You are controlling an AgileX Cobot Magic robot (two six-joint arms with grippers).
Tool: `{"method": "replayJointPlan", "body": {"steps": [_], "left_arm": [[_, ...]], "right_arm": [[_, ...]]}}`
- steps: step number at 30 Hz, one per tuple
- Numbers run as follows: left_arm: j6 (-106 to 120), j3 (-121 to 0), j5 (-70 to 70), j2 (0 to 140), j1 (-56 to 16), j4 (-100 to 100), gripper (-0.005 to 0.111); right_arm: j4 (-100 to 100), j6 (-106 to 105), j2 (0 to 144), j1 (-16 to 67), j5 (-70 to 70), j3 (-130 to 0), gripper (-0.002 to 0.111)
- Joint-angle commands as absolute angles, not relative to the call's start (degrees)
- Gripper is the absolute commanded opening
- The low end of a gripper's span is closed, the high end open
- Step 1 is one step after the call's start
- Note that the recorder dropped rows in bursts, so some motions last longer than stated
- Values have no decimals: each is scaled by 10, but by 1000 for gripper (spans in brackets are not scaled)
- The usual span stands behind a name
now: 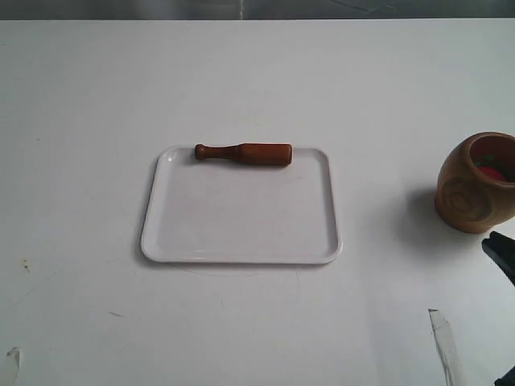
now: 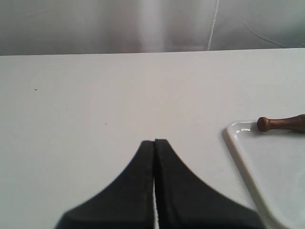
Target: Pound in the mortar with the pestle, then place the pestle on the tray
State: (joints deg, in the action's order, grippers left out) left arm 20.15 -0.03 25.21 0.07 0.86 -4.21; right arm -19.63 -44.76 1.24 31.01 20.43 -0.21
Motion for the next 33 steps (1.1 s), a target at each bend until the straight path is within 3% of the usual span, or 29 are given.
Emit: {"method": "replayJointPlan", "body": {"steps": [1,4,13,28,33], "left_arm": [[197,0,250,0,4,-38,0],[197,0,250,0,4,-38,0],[197,0,250,0,4,-38,0],[197,0,250,0,4,-38,0],[197,0,250,0,4,-38,0]], "right_arm": [[-187,-443,10,310,195,0,0],[-189,-443,10,261,196,0,0],[-215,-444,0,-1,199,0,0],[-218,-432,0,-7,189,0,0],[-396,-272,0,-6,65,0,0]]}}
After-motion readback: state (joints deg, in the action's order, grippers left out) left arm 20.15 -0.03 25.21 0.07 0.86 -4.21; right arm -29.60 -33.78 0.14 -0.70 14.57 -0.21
